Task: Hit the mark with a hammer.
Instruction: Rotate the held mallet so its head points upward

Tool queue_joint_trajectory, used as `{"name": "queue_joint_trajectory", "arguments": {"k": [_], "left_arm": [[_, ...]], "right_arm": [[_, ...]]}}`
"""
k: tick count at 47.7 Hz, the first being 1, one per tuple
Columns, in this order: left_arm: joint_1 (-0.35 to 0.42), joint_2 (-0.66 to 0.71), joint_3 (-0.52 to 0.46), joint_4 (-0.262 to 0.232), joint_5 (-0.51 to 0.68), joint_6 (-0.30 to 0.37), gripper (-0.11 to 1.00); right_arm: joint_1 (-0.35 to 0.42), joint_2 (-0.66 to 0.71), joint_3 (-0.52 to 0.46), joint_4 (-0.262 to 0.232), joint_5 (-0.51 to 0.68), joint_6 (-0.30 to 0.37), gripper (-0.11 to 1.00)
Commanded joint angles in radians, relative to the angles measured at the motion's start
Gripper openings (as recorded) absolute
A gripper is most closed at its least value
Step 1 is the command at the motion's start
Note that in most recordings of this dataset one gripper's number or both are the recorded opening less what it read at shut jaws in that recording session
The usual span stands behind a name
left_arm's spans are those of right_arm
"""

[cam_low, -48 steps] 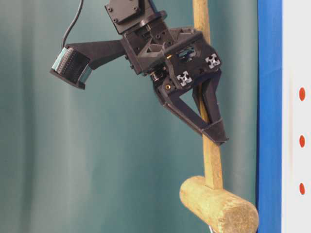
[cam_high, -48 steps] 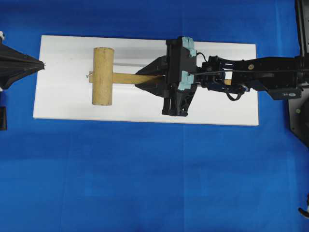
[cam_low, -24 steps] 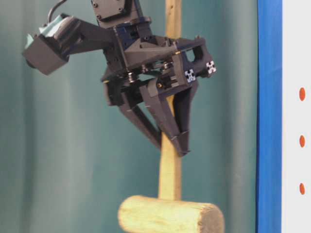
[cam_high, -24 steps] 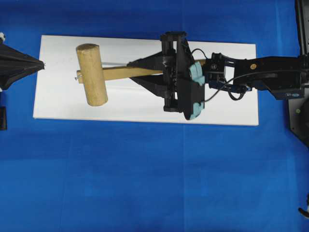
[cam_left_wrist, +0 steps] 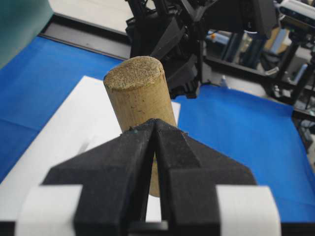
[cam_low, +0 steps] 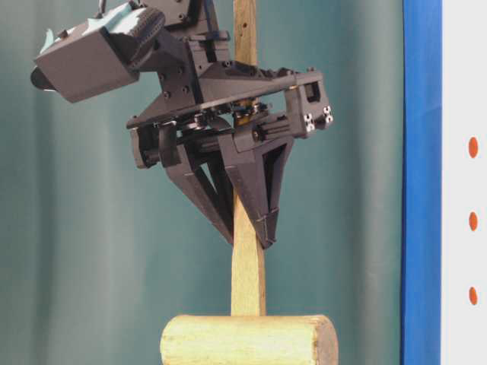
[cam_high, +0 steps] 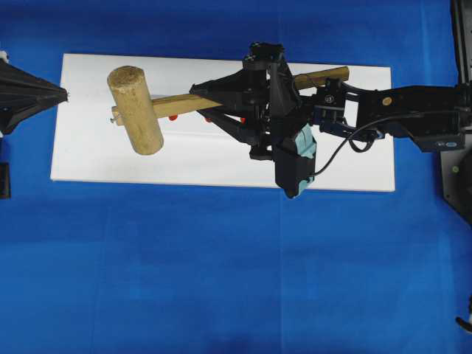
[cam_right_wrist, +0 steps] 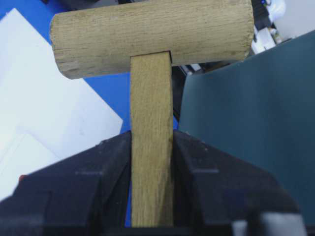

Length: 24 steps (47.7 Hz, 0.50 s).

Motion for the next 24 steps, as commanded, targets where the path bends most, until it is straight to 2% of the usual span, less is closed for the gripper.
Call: {"name": "queue_joint_trajectory", "arguments": {"k": [1,10,12,16,20,24], "left_arm": [[0.005,0.011,-0.009,-0.002,-0.005,-0.006,0.0],[0.005,0.011,-0.011,-0.002,-0.011,-0.057,0.01],[0.005,0.011,-0.009,-0.002,-0.011,-0.074,0.05],[0.005,0.011,-0.011,-0.002,-0.012,-0.11,0.26],[0.005,0.012,-0.009,-0.002,-0.018,-0.144,0.55],[0.005,0.02,-0.011,-0.002,-0.032,-0.155,0.78]], "right_arm": [[0.0,-0.035,-0.023,0.003,-0.014,0.0,0.1],[0.0,-0.035,-0.023,0.003,-0.018,0.0,0.1],[0.0,-0.035,-0.025,0.003,-0.017,0.0,0.1],[0.0,-0.035,-0.026,0.003,-0.018,0.0,0.1],[0.0,-0.035,-0.026,0.003,-0.023,0.0,0.1],[0.0,-0.035,-0.028,0.003,-0.026,0.0,0.1]]}}
